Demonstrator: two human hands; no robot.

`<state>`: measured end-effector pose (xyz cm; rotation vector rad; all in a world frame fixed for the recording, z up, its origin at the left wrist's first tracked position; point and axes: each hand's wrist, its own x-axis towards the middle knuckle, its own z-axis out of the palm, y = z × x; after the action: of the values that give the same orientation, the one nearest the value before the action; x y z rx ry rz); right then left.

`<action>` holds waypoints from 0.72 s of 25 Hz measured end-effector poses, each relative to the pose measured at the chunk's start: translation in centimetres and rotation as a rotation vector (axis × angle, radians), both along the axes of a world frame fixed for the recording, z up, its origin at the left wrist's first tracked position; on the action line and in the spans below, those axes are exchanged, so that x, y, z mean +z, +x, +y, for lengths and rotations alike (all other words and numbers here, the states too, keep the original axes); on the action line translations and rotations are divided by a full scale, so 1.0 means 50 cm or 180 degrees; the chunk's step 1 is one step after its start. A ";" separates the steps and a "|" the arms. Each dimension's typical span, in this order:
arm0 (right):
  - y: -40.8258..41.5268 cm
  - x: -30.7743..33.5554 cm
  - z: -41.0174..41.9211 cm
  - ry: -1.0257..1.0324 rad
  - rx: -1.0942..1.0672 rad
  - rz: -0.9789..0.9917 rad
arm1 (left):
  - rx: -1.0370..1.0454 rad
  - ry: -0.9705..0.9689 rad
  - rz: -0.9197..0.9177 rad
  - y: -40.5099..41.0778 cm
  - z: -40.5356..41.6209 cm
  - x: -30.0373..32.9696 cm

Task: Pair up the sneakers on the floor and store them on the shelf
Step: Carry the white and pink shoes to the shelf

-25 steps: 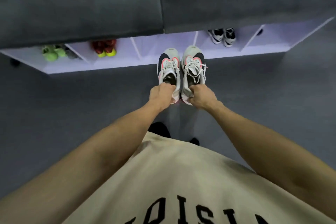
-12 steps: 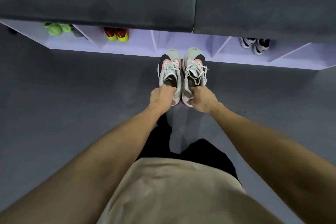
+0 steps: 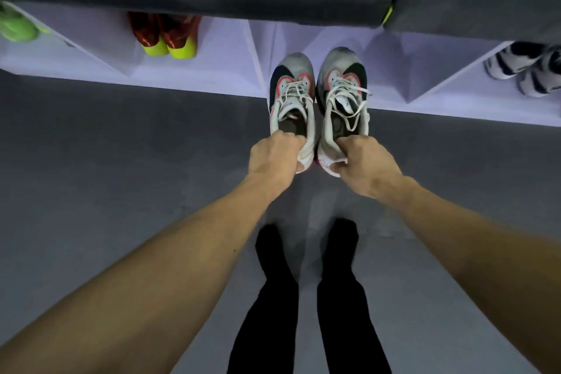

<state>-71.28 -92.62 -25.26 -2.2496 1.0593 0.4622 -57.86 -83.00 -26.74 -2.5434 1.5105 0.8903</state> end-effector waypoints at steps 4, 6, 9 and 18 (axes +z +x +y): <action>0.048 -0.223 -0.081 -0.0229 0.0039 -0.0097 | -0.0069 -0.0221 -0.0280 0.054 -0.086 -0.215; 0.081 -0.324 -0.129 -0.0346 0.0100 -0.0179 | -0.0039 -0.0401 -0.0313 0.087 -0.132 -0.312; 0.137 -0.443 -0.193 -0.0622 0.0127 -0.0418 | -0.0013 -0.0692 -0.0323 0.140 -0.198 -0.425; 0.300 -0.579 -0.362 -0.1060 0.0333 -0.0526 | 0.0076 -0.0923 -0.0785 0.290 -0.380 -0.560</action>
<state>-56.30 -110.70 -54.22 -2.5931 0.9947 0.1440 -43.37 -101.99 -54.77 -2.7438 1.6355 0.3600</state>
